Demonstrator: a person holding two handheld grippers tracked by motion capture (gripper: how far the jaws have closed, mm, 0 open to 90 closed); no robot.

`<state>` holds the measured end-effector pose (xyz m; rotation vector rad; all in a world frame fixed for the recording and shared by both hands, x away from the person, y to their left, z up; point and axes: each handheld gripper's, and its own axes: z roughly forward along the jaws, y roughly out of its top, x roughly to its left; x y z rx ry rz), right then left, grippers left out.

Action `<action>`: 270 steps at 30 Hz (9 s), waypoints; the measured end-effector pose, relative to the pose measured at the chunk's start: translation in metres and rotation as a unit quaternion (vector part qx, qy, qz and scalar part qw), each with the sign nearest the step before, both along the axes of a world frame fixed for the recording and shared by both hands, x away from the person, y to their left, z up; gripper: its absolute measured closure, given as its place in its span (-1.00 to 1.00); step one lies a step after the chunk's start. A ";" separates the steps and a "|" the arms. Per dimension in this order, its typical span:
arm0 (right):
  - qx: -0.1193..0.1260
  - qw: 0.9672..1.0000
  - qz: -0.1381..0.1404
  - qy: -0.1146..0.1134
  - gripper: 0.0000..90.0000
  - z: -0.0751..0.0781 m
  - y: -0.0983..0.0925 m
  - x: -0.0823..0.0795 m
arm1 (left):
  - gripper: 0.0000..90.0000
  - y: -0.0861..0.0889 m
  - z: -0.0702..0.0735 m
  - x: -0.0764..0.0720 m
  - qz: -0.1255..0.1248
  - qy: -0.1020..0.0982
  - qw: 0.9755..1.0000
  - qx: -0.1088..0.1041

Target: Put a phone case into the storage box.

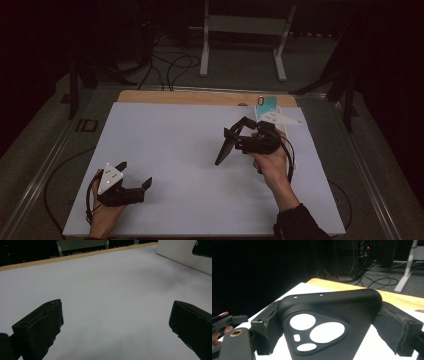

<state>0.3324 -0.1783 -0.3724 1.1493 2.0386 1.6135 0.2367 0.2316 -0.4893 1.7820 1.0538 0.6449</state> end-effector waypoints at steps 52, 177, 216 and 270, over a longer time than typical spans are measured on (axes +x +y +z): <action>-0.038 0.991 -0.127 -0.018 -0.68 0.022 -0.026 0.086 | -1.00 -0.001 0.000 0.000 0.006 -0.001 1.000 0.001; -0.136 0.936 -0.318 0.060 -0.71 -0.053 -0.075 0.148 | -1.00 0.000 0.000 0.000 0.007 -0.004 1.000 -0.008; -0.132 0.945 -0.295 0.047 -0.84 -0.056 -0.073 0.158 | -1.00 0.001 0.000 -0.001 0.006 -0.004 1.000 -0.012; -0.106 0.986 -0.126 0.004 -0.83 -0.045 -0.066 0.036 | -1.00 -0.001 0.003 0.000 -0.002 0.000 1.000 -0.013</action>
